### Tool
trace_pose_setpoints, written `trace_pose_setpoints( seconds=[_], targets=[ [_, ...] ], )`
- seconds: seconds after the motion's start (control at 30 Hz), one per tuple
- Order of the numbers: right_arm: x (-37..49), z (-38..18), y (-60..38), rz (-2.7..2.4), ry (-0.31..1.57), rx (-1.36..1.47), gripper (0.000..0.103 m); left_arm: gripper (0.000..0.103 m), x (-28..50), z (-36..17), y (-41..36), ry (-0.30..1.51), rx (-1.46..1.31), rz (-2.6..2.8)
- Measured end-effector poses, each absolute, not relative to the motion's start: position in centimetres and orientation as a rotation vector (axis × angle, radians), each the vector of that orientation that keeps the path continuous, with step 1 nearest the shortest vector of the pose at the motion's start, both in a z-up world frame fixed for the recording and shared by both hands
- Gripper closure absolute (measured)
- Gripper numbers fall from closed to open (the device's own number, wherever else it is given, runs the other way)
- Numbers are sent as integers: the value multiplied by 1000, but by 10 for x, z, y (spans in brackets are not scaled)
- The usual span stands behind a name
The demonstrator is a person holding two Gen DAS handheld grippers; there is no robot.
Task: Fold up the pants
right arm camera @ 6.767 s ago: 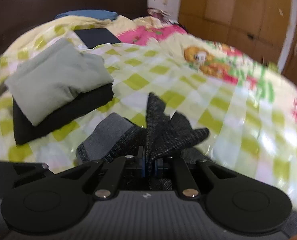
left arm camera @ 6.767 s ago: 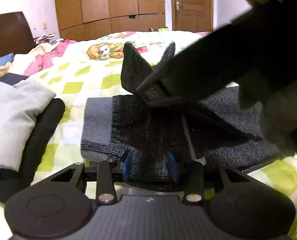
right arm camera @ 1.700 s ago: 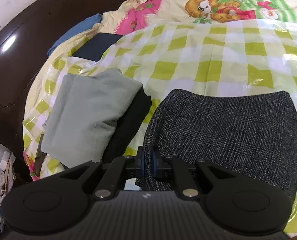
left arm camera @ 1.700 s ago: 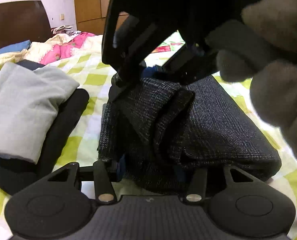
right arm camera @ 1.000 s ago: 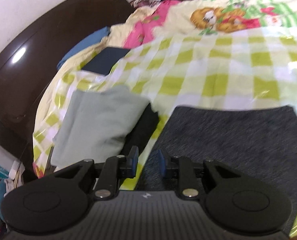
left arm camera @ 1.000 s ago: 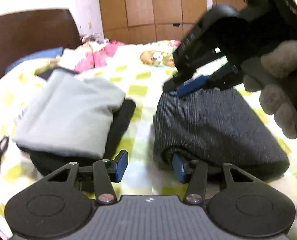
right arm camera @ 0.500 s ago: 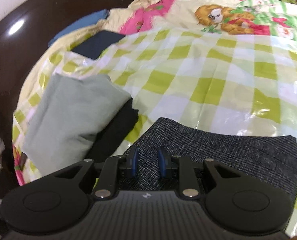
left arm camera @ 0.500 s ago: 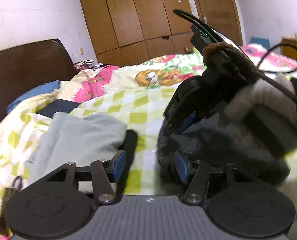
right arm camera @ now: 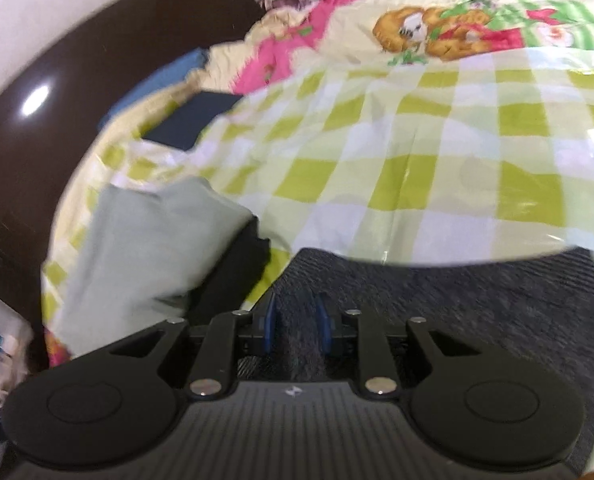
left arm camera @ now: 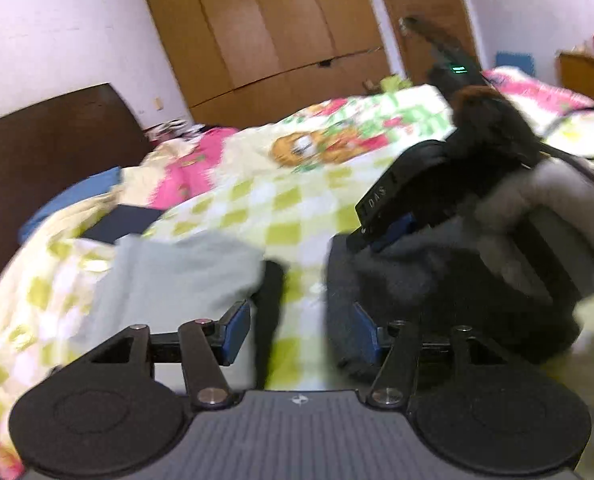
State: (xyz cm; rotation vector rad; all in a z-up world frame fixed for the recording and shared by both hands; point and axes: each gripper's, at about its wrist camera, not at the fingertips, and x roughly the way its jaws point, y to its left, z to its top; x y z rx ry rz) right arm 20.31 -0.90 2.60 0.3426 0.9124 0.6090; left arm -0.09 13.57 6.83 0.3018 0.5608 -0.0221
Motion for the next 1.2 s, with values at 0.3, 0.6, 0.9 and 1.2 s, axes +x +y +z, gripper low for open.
trace_pose_setpoints(
  seconds=[0.3, 0.6, 0.9, 1.2],
  targets=[
    [160, 29, -120, 447, 902, 417, 67, 32, 77, 37, 109, 614, 320, -122],
    [162, -22, -152, 470, 998, 629, 59, 24, 111, 11, 122, 704, 267, -84],
    [156, -46, -171, 526, 1057, 761, 58, 15, 99, 8, 131, 696, 306, -79],
    [169, -38, -134, 543, 1015, 738, 66, 11, 104, 4, 138, 711, 290, -62]
  ],
)
